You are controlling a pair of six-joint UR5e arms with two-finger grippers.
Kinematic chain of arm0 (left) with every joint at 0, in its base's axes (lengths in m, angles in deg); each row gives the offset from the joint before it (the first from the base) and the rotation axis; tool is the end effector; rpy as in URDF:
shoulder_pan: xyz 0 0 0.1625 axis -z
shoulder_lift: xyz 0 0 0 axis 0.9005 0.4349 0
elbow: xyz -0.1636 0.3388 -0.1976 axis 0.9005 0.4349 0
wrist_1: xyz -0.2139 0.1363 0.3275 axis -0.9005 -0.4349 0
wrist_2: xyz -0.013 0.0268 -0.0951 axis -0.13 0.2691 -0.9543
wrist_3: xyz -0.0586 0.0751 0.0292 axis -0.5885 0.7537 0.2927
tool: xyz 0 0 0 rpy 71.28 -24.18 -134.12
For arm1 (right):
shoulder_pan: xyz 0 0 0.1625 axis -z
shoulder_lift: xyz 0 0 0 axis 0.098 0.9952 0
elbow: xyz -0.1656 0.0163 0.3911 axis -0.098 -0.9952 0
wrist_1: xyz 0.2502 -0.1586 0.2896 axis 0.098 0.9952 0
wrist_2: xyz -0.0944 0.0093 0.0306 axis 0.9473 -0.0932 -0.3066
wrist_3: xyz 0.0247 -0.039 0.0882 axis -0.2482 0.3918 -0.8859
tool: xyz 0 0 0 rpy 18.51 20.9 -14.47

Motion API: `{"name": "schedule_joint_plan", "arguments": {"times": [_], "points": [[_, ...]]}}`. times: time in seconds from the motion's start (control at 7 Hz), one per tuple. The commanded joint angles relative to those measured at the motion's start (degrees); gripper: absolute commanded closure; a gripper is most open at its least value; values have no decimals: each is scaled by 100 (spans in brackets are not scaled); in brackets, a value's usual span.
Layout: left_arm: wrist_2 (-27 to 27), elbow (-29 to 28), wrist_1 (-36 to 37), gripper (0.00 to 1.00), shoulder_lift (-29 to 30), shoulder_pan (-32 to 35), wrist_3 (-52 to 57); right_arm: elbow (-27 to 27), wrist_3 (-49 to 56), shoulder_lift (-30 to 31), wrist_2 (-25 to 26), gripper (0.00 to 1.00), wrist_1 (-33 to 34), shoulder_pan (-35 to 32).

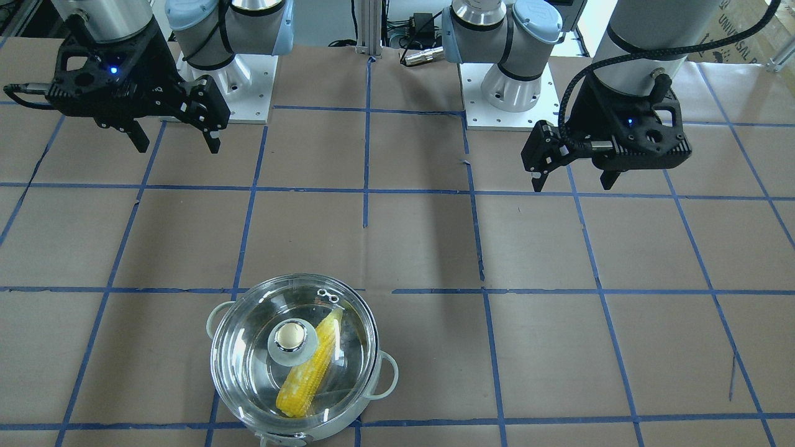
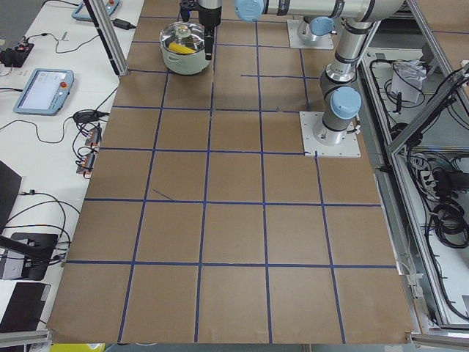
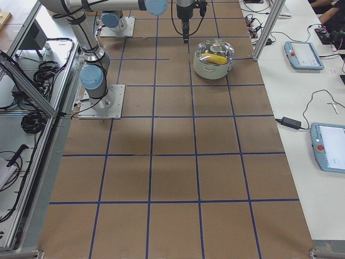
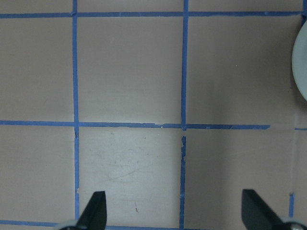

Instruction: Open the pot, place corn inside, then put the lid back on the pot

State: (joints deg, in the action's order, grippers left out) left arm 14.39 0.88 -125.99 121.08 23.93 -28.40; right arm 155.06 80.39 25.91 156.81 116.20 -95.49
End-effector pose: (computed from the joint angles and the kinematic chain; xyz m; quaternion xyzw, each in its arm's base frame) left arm -0.1116 -0.5283 0.5053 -0.0120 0.9988 -0.0401 0.0247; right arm 0.1352 -0.4785 0.5187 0.0068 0.9989 -0.0427 0.0154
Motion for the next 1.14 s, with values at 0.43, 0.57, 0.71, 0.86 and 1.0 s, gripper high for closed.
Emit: {"name": "schedule_joint_plan", "arguments": {"times": [0.43,0.57,0.71,0.86,1.0], "points": [[0,4,0,0,6,0,-15,-250,170,4,147,1,-253,-30],[0,4,0,0,14,0,-24,-242,170,13,165,1,-262,-30],[9,4,0,0,75,0,-137,-241,170,13,166,1,-262,-30],[9,4,0,0,58,0,-199,-241,161,13,157,1,-262,-30],[9,-5,0,0,93,0,-208,-241,161,13,166,1,-262,-30]]}}
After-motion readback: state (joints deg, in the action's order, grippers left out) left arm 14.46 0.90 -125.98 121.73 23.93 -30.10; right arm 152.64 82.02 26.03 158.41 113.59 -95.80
